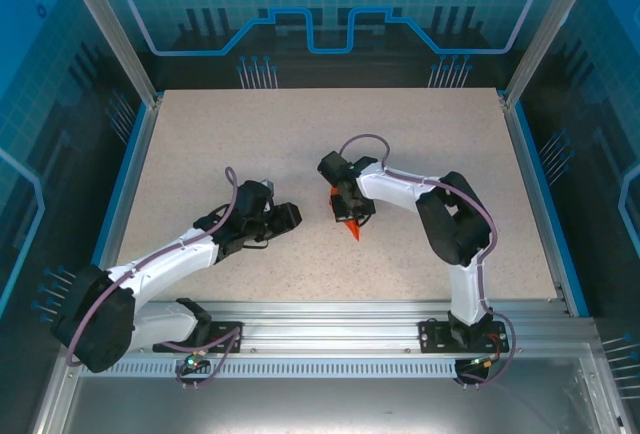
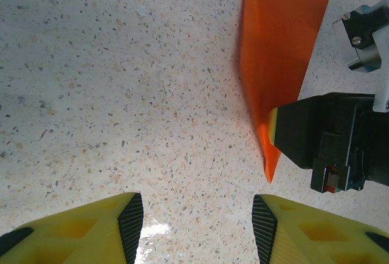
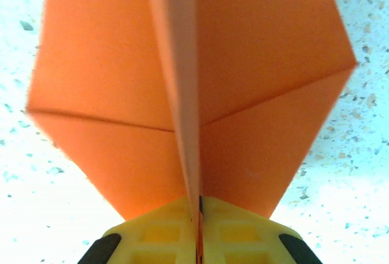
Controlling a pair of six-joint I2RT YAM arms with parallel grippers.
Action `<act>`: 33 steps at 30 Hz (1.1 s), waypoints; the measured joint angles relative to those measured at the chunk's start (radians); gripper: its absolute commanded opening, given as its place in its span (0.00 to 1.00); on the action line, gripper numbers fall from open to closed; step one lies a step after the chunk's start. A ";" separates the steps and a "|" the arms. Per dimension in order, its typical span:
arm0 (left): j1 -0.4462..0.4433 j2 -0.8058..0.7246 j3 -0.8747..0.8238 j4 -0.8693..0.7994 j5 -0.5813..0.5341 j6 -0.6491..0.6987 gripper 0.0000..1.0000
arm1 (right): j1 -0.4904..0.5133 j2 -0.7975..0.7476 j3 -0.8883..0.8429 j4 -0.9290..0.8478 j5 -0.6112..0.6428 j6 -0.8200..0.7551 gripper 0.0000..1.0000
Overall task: Fold a paper plane with a square sheet of paper (pick it up from the middle)
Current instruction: Move the paper plane to the center of the table.
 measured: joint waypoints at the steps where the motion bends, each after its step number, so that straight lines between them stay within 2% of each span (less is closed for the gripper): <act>1: 0.000 0.000 0.000 0.000 0.000 0.000 0.54 | -0.002 -0.010 -0.010 0.014 -0.013 0.003 0.07; 7: 0.001 0.000 0.000 0.000 0.000 0.000 0.54 | -0.037 -0.089 -0.083 0.079 -0.088 0.045 0.08; 16: 0.001 0.000 0.000 -0.003 0.000 0.000 0.54 | -0.046 -0.059 -0.083 0.101 -0.096 0.071 0.14; 21: 0.001 0.000 0.000 -0.012 -0.001 0.001 0.55 | -0.046 -0.060 -0.083 0.092 -0.094 0.064 0.35; 24: 0.002 -0.014 0.000 -0.032 -0.015 0.007 0.55 | -0.046 -0.110 -0.084 0.076 -0.084 0.052 0.48; 30: 0.013 -0.060 0.000 -0.057 -0.046 0.027 0.56 | -0.046 -0.364 -0.084 0.050 -0.026 0.013 0.55; 33: 0.018 -0.075 0.000 -0.071 -0.063 0.031 0.57 | -0.045 -0.501 -0.103 0.053 0.047 -0.020 0.65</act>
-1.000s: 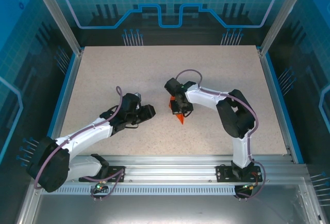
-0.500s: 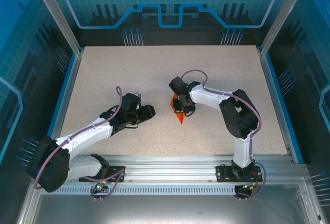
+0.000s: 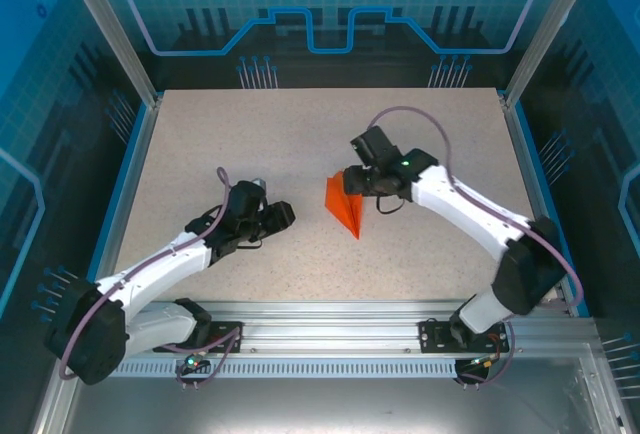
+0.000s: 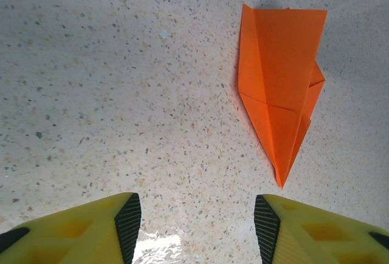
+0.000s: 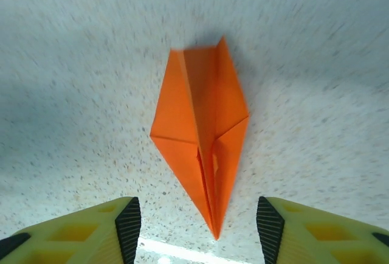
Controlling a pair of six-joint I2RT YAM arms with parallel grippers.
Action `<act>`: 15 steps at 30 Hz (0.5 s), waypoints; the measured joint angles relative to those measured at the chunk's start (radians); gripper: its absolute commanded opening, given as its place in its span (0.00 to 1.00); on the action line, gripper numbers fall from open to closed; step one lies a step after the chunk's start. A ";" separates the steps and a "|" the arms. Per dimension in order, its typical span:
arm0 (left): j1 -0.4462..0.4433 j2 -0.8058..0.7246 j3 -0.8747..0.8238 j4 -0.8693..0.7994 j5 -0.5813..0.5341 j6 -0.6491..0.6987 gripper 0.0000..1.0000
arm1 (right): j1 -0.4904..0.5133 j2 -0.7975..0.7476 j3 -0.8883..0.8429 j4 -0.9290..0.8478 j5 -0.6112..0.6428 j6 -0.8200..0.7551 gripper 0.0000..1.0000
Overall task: Fold a paper plane with a square sheet of paper (pick it up from the middle)
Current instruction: Move the paper plane to the center of the table, then reset both arms
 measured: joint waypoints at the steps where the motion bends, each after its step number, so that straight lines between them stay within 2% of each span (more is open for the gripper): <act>1: 0.001 -0.009 0.000 -0.007 -0.010 0.002 0.59 | 0.000 -0.051 -0.020 0.007 0.035 -0.013 0.71; 2: 0.001 -0.019 0.000 -0.013 -0.020 0.003 0.62 | 0.000 -0.098 -0.044 0.011 0.072 -0.021 0.80; 3: 0.002 -0.034 0.000 -0.020 -0.035 0.009 0.64 | -0.001 -0.161 -0.079 0.016 0.120 -0.034 0.95; 4: 0.002 -0.055 -0.001 -0.029 -0.055 0.018 0.68 | -0.003 -0.220 -0.116 0.023 0.167 -0.043 0.99; 8: 0.005 -0.142 -0.007 -0.056 -0.160 0.066 0.85 | -0.056 -0.428 -0.263 0.054 0.324 -0.091 0.99; 12: 0.023 -0.189 -0.010 -0.085 -0.304 0.135 0.96 | -0.238 -0.526 -0.420 0.145 0.436 -0.160 0.99; 15: 0.054 -0.182 -0.010 -0.101 -0.402 0.188 0.98 | -0.379 -0.513 -0.591 0.287 0.427 -0.246 0.99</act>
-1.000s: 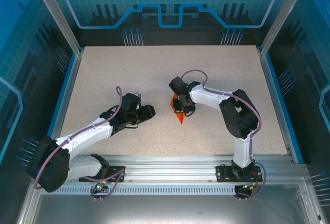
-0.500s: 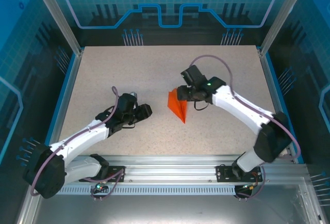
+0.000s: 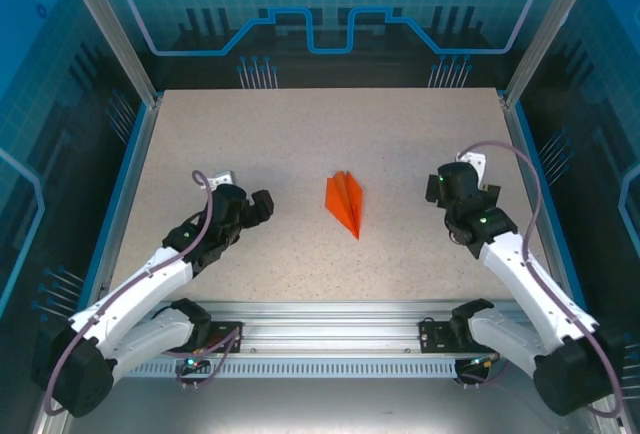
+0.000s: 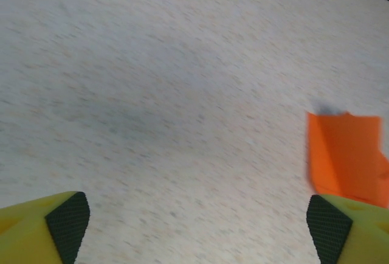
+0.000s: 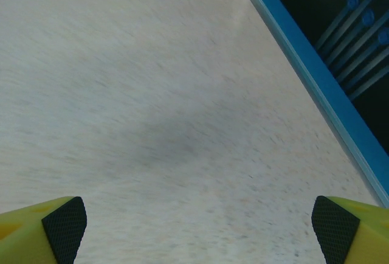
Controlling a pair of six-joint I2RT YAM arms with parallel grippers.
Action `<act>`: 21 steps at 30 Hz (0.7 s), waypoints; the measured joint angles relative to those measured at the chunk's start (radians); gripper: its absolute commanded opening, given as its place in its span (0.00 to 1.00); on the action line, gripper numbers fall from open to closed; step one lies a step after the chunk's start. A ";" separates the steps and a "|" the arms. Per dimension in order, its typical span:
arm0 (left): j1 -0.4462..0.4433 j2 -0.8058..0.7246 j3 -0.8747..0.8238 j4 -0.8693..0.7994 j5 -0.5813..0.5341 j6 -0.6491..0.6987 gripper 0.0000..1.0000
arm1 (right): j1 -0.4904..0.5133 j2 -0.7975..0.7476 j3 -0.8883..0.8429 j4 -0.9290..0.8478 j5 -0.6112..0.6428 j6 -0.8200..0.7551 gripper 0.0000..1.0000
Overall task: Fold a paper plane with a square sheet of paper (pick it up from the middle)
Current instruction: Reset both arms
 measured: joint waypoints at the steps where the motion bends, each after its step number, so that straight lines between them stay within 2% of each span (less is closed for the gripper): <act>1: 0.015 0.007 0.000 -0.006 -0.032 0.017 0.98 | -0.040 0.022 -0.051 0.043 -0.026 -0.029 0.99; 4: 0.062 0.044 0.001 -0.010 -0.123 0.062 0.99 | -0.117 0.122 -0.148 0.148 -0.092 -0.091 1.00; 8: 0.137 0.083 0.002 -0.002 -0.174 0.117 0.99 | -0.145 0.212 -0.237 0.396 -0.182 -0.164 0.99; 18: 0.225 0.105 -0.024 0.187 -0.180 0.286 0.99 | -0.151 0.456 -0.270 0.995 -0.396 -0.313 1.00; 21: 0.253 0.126 -0.048 0.230 -0.169 0.312 0.98 | -0.154 0.512 -0.299 1.078 -0.442 -0.335 0.99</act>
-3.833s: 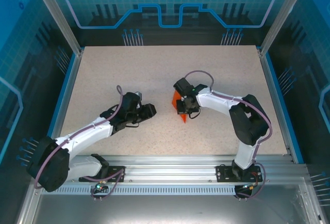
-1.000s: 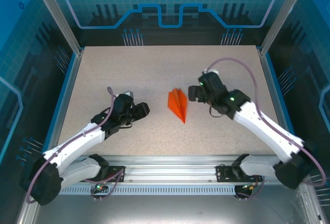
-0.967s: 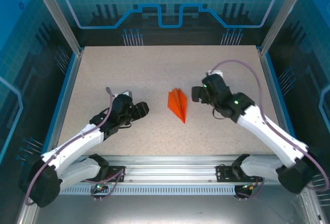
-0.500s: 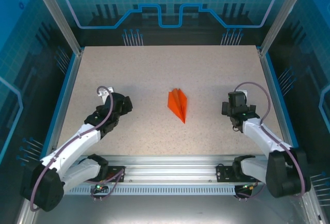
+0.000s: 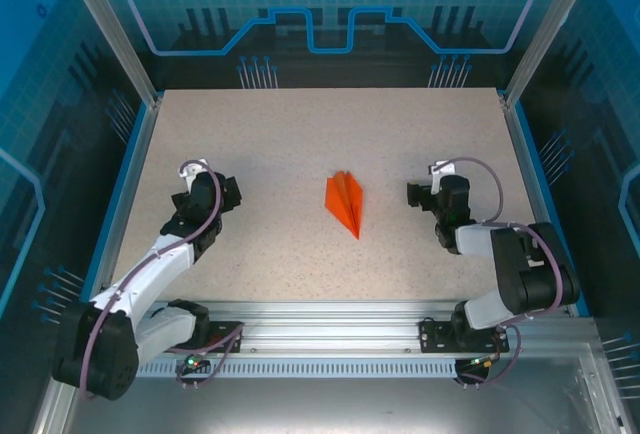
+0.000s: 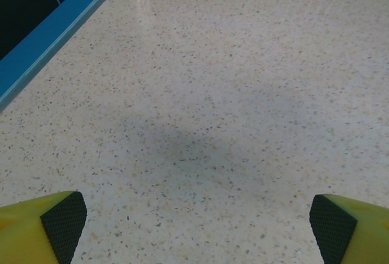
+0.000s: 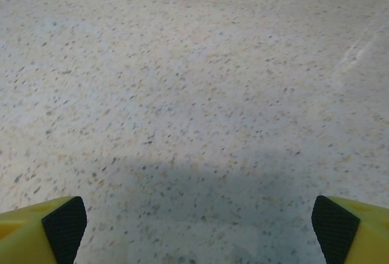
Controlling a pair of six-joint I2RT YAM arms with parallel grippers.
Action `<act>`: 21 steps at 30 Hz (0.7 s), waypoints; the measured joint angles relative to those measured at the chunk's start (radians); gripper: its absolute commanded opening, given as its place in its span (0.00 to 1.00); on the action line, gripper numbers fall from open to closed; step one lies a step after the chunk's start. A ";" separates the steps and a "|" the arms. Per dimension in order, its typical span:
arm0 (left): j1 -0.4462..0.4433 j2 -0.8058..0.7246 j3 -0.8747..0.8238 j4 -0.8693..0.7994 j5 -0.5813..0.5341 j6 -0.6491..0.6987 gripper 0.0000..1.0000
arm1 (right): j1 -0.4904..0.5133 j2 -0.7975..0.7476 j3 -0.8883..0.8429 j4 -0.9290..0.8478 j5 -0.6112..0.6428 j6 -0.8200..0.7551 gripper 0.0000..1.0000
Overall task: Fold a paper plane with a square sheet of paper (pick it up from the middle)
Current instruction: Reset both arms
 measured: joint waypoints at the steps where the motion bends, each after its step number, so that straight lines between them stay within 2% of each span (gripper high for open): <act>1: 0.005 0.007 -0.004 0.009 0.006 0.009 0.99 | -0.002 0.002 -0.003 0.002 -0.015 -0.005 1.00; 7: 0.037 0.029 -0.070 0.169 0.016 0.070 0.99 | -0.011 0.003 -0.003 0.061 -0.050 -0.014 0.99; 12: 0.076 0.114 -0.120 0.327 0.048 0.126 0.98 | -0.011 0.003 -0.003 0.070 -0.064 -0.018 0.99; 21: 0.142 0.307 -0.162 0.641 0.182 0.193 0.99 | -0.012 0.003 -0.003 0.076 -0.068 -0.018 0.99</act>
